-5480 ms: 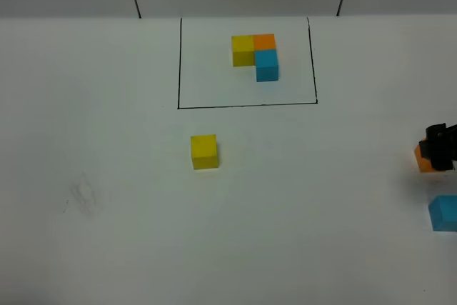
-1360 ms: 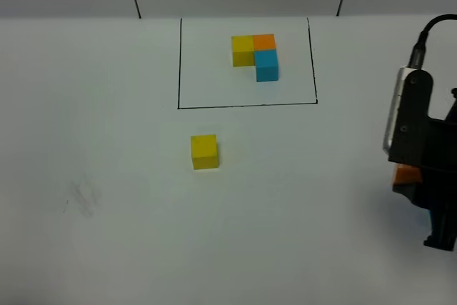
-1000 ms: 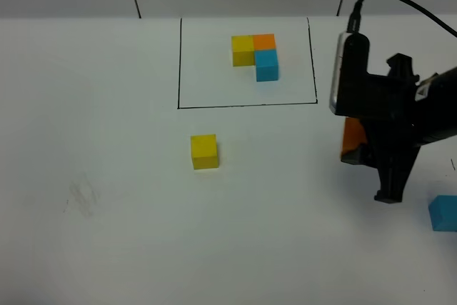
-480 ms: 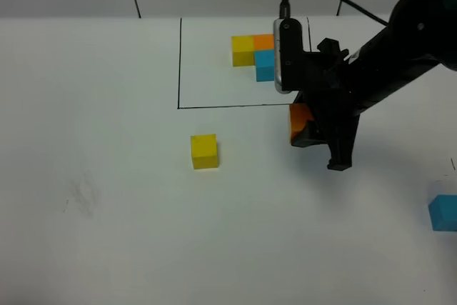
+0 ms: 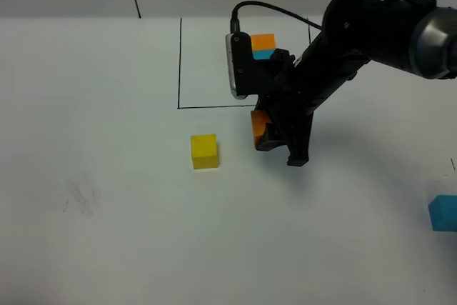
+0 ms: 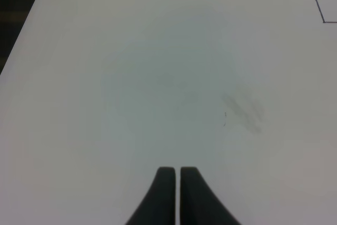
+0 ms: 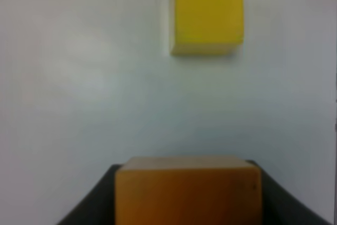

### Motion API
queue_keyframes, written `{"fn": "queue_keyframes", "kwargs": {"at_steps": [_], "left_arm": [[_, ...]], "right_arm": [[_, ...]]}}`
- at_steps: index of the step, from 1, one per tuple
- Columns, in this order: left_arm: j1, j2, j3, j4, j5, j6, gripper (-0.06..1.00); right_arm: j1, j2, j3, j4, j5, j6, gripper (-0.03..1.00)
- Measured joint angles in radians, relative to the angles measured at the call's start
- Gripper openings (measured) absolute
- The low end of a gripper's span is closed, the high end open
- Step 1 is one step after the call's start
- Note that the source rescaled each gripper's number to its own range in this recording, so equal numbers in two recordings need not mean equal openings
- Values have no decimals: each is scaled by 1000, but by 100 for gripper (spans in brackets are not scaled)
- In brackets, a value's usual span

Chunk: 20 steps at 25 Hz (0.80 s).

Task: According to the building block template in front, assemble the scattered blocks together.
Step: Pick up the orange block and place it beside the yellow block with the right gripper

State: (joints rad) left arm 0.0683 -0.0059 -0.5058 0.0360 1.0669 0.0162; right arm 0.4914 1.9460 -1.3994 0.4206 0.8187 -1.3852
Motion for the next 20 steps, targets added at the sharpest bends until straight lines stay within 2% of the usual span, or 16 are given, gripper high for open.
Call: {"fn": "queue_keyframes", "kwargs": {"at_steps": [12,20], "left_arm": [[0,0,0,0,0,0,0],[0,0,0,0,0,0,0]], "right_arm": [[64,151,-132,11,-6,47,46],[70,196,-165,11,-30,67,46]]}}
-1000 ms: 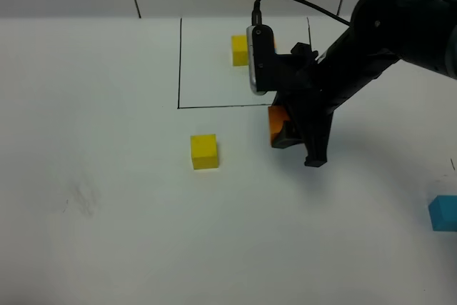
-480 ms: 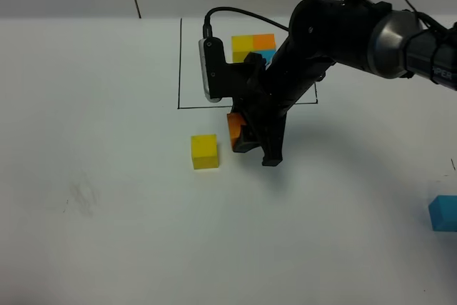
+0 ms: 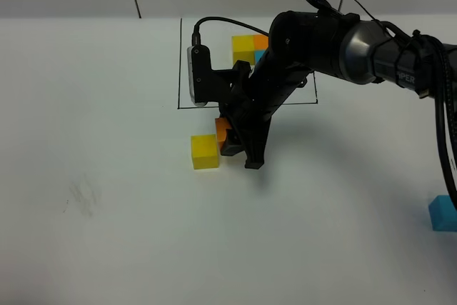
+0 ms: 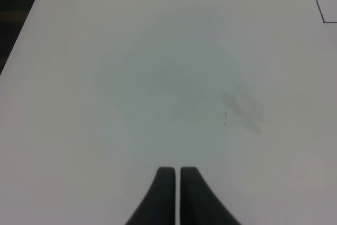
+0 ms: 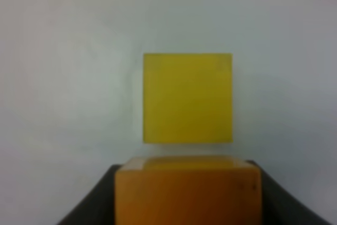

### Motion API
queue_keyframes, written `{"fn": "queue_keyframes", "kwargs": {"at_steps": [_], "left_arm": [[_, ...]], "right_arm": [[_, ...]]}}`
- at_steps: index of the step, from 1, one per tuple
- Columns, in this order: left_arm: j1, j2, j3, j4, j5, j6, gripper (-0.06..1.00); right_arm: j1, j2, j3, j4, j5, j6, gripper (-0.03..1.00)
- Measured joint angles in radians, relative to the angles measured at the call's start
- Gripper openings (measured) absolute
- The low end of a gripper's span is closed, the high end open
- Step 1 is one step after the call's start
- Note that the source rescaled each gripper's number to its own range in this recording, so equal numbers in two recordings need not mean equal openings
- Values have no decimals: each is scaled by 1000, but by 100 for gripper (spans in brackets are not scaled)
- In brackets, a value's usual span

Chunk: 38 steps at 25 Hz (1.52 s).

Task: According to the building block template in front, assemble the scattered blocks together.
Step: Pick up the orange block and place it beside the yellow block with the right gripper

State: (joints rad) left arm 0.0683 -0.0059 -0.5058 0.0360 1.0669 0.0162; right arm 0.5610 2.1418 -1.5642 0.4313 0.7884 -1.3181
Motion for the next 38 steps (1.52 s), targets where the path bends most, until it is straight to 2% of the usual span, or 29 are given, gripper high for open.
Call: {"fn": "queue_keyframes", "kwargs": {"at_steps": [28,38], "left_arm": [[0,0,0,0,-1,0,0],[0,0,0,0,-1,0,0]], "right_arm": [[0,34,-3,-21,-37,1,46],[0,55,-3,30,-42,-15,46]]}}
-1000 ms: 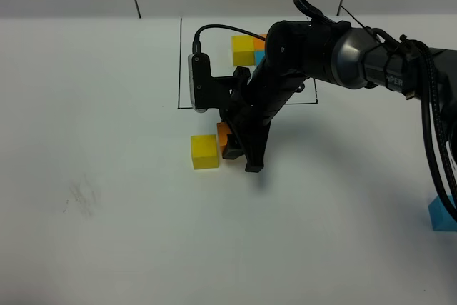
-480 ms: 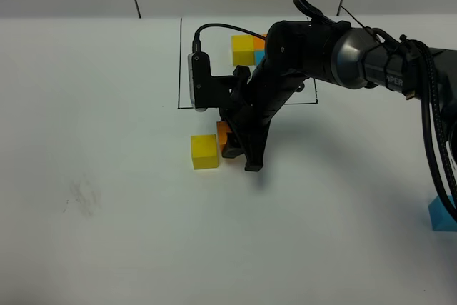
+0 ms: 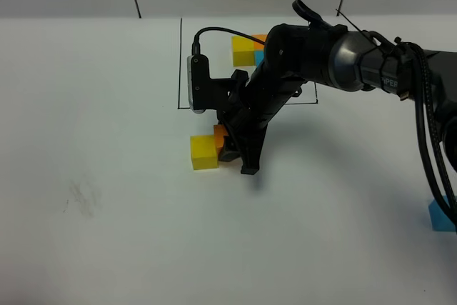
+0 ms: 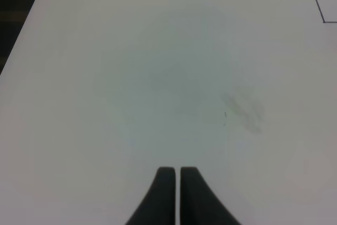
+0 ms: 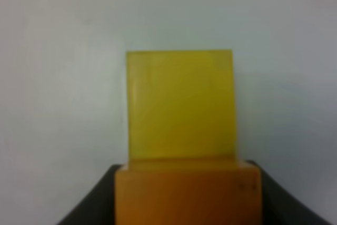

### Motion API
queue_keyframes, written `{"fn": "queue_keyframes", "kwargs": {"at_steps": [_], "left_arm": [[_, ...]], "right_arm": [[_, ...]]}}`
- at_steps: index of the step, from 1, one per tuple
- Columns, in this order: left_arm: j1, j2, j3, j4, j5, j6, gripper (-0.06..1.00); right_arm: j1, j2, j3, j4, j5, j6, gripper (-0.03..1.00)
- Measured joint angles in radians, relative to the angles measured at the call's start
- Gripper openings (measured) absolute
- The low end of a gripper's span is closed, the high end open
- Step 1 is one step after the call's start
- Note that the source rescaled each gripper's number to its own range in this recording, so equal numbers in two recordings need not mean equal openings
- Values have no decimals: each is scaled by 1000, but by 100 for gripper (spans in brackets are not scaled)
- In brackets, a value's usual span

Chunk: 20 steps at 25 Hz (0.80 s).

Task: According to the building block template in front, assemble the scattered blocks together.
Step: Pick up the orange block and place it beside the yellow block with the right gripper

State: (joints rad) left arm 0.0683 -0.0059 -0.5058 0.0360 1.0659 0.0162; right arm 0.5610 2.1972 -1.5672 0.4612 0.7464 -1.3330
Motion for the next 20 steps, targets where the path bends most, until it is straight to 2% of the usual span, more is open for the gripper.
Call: {"fn": "queue_keyframes", "kwargs": {"at_steps": [20], "left_arm": [[0,0,0,0,0,0,0]], "right_arm": [[0,68,-9,26,-14,-4,46]]}}
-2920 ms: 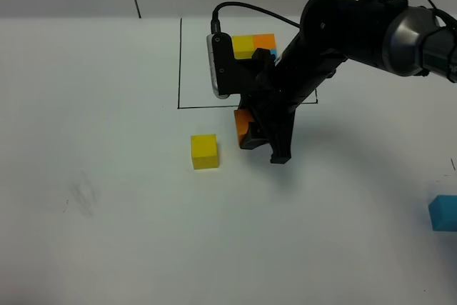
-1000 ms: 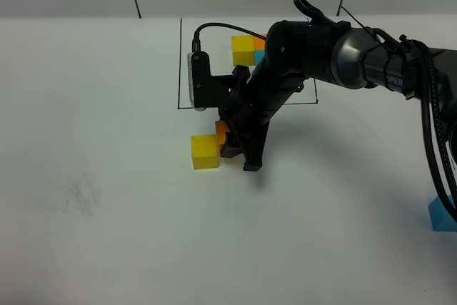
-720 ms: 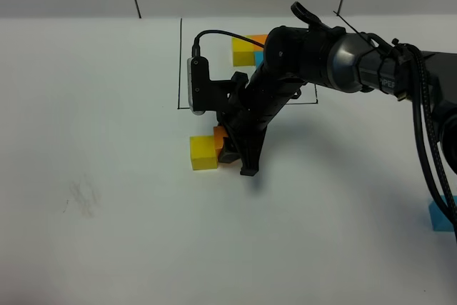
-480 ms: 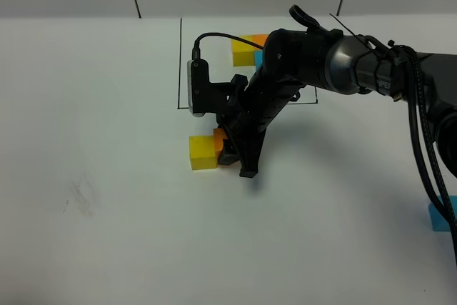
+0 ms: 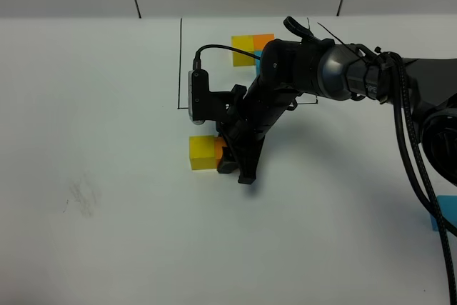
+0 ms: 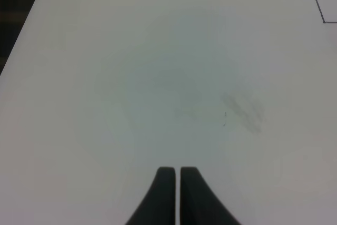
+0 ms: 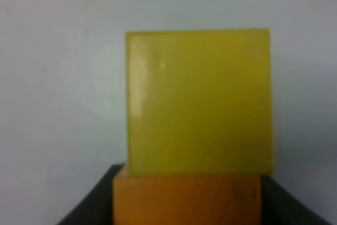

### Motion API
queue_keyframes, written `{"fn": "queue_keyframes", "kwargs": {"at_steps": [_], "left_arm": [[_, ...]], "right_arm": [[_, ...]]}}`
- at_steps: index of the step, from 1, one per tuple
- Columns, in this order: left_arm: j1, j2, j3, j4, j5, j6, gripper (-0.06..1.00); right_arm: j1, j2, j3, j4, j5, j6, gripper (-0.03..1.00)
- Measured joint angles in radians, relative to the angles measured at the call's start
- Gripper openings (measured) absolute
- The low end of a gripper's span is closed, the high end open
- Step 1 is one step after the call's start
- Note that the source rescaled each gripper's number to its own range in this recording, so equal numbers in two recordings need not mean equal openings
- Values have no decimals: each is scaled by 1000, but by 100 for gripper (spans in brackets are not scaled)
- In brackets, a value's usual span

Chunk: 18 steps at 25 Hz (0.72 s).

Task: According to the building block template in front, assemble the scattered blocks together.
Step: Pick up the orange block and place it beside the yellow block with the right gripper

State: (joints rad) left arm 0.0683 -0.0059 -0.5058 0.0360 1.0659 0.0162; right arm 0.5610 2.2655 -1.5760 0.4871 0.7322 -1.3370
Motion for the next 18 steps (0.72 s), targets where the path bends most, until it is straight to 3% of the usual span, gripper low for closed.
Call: {"fn": "queue_keyframes", "kwargs": {"at_steps": [16,18], "left_arm": [[0,0,0,0,0,0,0],[0,0,0,0,0,0,0]], "right_arm": [[0,0,0,-7,-19,5,46],[0,0,0,-8,-20,10,50]]}}
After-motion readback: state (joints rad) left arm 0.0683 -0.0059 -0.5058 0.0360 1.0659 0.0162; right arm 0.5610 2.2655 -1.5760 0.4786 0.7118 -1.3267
